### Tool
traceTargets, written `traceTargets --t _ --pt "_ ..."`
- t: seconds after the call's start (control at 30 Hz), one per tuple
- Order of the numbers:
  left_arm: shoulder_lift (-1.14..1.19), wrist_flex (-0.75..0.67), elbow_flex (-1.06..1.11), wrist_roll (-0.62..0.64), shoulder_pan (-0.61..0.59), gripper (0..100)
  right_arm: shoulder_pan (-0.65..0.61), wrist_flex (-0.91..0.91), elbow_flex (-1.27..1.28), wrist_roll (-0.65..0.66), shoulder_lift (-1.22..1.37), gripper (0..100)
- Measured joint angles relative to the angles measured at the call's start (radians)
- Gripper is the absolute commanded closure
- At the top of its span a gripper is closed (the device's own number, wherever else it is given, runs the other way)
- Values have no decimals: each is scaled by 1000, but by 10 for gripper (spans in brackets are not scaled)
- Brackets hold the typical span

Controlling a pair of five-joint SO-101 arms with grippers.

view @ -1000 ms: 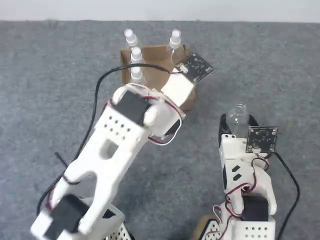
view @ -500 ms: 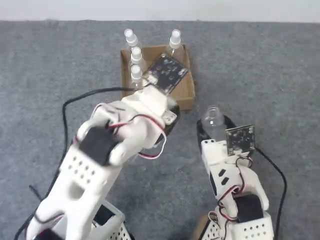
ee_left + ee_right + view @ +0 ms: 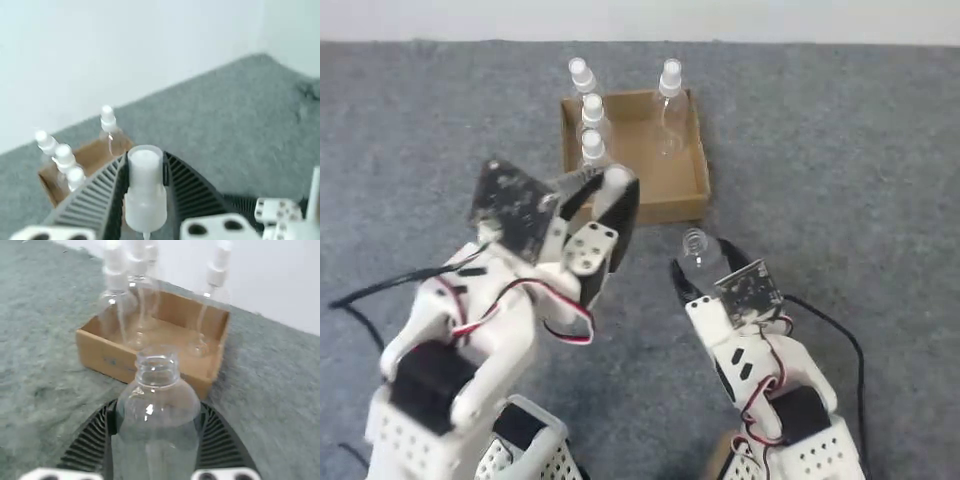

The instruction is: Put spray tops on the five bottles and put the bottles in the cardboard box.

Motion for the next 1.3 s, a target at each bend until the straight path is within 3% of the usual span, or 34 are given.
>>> traceTargets --t 0.3,0.73,1.3 --pt "-175 -89 68 92 -9 988 -17 -143 52 6 0 969" --pt "-463 -180 245 137 -9 988 -187 -150 55 6 0 969" --pt "-493 -242 351 175 -11 988 -302 -150 55 17 0 965"
